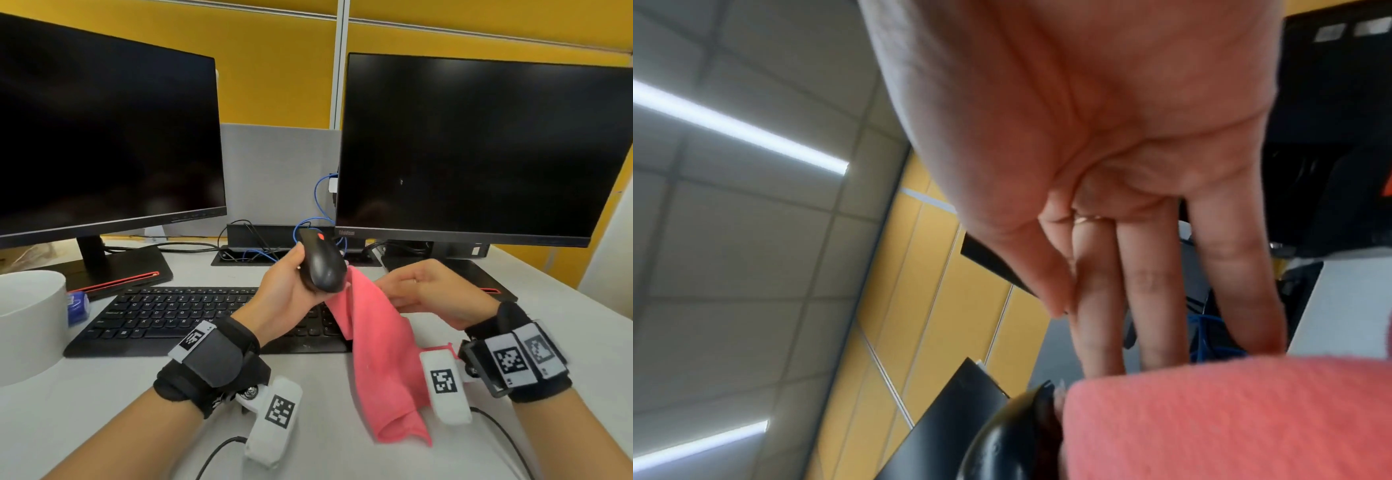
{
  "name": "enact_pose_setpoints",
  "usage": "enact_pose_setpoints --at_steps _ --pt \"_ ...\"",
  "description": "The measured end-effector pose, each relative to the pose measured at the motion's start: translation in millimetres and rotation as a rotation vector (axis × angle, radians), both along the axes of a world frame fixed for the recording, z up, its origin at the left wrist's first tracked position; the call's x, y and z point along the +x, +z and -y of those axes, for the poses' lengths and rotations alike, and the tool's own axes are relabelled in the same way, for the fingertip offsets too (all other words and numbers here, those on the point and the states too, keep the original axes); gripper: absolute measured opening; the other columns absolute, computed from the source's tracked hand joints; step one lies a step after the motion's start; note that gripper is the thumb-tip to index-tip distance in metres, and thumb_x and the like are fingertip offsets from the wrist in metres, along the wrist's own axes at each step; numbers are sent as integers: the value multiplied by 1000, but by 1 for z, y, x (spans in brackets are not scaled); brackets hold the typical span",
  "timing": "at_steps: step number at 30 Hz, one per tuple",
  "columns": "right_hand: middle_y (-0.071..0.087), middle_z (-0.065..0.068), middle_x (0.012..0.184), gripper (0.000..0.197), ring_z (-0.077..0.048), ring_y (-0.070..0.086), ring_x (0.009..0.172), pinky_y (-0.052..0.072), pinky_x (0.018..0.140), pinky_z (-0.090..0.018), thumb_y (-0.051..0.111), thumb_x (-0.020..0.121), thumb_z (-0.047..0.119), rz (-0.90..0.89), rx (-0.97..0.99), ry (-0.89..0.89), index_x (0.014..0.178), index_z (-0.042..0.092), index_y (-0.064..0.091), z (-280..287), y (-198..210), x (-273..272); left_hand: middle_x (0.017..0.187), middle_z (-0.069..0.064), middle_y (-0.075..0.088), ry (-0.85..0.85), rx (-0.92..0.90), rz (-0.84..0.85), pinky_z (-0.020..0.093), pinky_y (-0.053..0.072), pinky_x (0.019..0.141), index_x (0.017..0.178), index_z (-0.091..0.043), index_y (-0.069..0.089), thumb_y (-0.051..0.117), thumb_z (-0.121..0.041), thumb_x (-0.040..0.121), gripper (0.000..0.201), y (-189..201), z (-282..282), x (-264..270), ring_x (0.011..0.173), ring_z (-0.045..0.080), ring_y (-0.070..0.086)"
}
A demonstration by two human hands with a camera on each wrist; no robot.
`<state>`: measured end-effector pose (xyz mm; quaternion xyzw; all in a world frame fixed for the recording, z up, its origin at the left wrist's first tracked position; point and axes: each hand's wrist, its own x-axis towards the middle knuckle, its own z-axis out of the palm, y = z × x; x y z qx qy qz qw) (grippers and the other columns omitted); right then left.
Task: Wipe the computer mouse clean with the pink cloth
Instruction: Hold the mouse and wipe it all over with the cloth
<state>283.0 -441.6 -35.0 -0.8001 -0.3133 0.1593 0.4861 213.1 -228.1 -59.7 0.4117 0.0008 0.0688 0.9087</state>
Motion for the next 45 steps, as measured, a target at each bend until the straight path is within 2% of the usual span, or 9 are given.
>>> enact_pose_setpoints --at_steps 5,8,18,21,26,31,35,40,45 --pt "69 -3 81 37 -17 58 70 44 68 -33 76 80 40 -20 15 40 102 11 72 -16 -3 -12 138 23 54 -62 -4 -2 55 48 93 141 -7 45 30 -32 106 45 0 4 -2 125 40 53" --pt "65 9 61 36 -4 54 56 39 61 -14 84 74 21 22 -67 83 101 5 66 -24 -12 -17 139 23 54 -136 38 34 58 42 102 142 -8 45 29 -34 106 47 -6 8 -3 128 37 53" --pt "49 -10 74 7 -18 52 64 45 53 -23 56 73 -4 -268 185 -124 76 2 54 -3 6 4 120 19 65 83 -94 85 55 42 103 120 -8 59 28 -36 106 44 12 -10 -7 117 34 59" --pt "56 -19 99 56 -30 54 84 48 64 -30 57 67 6 -367 312 -104 118 -17 54 7 8 14 127 21 62 72 -66 58 55 40 106 129 -6 56 29 -37 106 47 11 -6 -6 123 35 56" --pt "72 -14 102 32 -20 71 83 59 69 -28 42 96 7 -463 479 -96 120 2 63 13 13 15 138 20 56 10 -18 73 56 45 99 139 -9 48 31 -35 105 46 10 3 -6 128 37 52" --pt "60 -23 132 40 -30 57 125 54 93 -33 45 101 21 -495 615 -121 130 -5 55 3 12 9 139 16 56 -31 45 99 55 39 106 142 -9 46 32 -32 104 46 9 12 -7 127 31 55" --pt "65 -17 126 39 -21 66 110 56 91 -32 40 102 23 -485 691 4 131 1 55 -5 13 -1 143 18 51 -45 107 74 53 38 109 141 -5 45 32 -29 105 46 3 25 -8 126 29 52" --pt "67 -15 123 37 -25 65 114 54 96 -35 39 101 20 -167 709 36 130 4 57 -22 13 -20 129 10 64 -60 104 53 35 57 80 135 -10 53 30 -24 107 39 3 28 -7 107 20 64" --pt "59 -3 138 47 -17 53 130 41 111 -38 53 98 8 255 461 162 144 13 45 -39 10 -29 127 12 66 -92 54 80 38 57 81 134 -11 54 27 -29 107 42 2 22 -9 108 22 67"
